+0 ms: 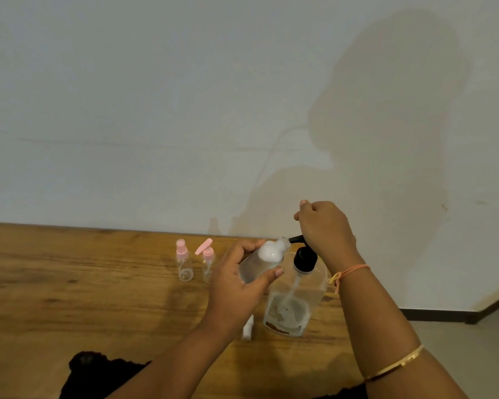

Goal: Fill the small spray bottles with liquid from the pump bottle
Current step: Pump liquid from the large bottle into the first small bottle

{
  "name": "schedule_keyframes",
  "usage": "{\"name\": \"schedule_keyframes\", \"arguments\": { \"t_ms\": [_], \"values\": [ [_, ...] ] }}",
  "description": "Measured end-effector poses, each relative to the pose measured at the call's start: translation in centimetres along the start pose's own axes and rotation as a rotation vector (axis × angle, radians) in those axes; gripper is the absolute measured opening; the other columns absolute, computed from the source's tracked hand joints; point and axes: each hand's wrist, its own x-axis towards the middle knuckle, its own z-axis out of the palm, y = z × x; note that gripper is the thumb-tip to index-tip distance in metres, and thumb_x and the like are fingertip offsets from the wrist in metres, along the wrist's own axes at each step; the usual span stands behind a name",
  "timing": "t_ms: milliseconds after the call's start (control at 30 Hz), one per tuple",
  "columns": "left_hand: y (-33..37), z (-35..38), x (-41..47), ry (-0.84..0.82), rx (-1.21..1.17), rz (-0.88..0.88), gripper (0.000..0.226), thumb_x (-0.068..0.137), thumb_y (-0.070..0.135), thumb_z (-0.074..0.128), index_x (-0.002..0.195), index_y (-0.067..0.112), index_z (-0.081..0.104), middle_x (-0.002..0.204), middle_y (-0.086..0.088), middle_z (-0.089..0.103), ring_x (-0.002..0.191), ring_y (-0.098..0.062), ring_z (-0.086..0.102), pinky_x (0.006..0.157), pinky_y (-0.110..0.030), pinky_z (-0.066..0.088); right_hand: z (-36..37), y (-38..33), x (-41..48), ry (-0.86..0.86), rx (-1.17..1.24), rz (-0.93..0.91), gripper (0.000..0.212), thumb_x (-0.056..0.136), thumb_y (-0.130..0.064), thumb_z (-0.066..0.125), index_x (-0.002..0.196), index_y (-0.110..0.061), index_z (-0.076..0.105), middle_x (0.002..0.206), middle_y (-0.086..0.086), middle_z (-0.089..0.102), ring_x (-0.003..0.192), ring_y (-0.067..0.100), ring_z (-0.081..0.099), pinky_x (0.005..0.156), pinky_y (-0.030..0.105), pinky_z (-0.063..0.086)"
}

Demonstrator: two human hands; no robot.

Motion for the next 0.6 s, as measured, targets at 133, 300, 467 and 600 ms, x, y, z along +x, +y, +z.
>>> {"name": "schedule_keyframes", "arguments": {
  "t_ms": [133, 300, 467, 600],
  "values": [
    [0.04, 0.1, -0.02, -0.013, -0.024, -0.008, 0.033, 0.065, 0.037, 0.073, 0.094, 0.038, 0.057, 0.1, 0.023, 0.063, 0.099, 0.0, 0.057, 0.079, -0.008, 0.044, 0.12, -0.01, 0.29, -0.015, 0.009, -0.003, 0.046, 0.097, -0.033, 0.032, 0.086, -0.008, 0.069, 0.084, 0.003, 0.061, 0.097, 0.029, 0.056, 0.098, 0.052, 0.039],
    [-0.05, 0.09, -0.01, -0.012, -0.031, -0.022, 0.034, 0.065, 0.037, 0.073, 0.095, 0.039, 0.057, 0.1, 0.025, 0.063, 0.099, 0.001, 0.057, 0.079, -0.007, 0.044, 0.66, 0.44, 0.21, -0.044, 0.025, 0.05, 0.043, 0.096, -0.033, 0.033, 0.09, -0.01, 0.069, 0.098, 0.007, 0.063, 0.105, 0.031, 0.054, 0.098, 0.053, 0.039],
    [0.05, 0.11, -0.16, -0.026, -0.061, -0.04, 0.035, 0.063, 0.037, 0.072, 0.094, 0.037, 0.057, 0.101, 0.023, 0.063, 0.099, 0.002, 0.057, 0.079, -0.008, 0.043, 0.24, 0.04, 0.03, -0.003, 0.04, 0.008, 0.044, 0.096, -0.032, 0.033, 0.083, -0.009, 0.069, 0.081, 0.001, 0.06, 0.099, 0.03, 0.054, 0.096, 0.052, 0.04],
    [0.06, 0.12, -0.21, -0.028, -0.059, -0.037, 0.035, 0.063, 0.037, 0.072, 0.095, 0.037, 0.057, 0.101, 0.022, 0.063, 0.099, 0.002, 0.057, 0.079, -0.007, 0.043, 0.23, -0.02, 0.06, -0.003, 0.018, 0.005, 0.044, 0.095, -0.033, 0.032, 0.083, -0.012, 0.069, 0.089, 0.004, 0.063, 0.102, 0.031, 0.053, 0.097, 0.054, 0.039]
  ]
}}
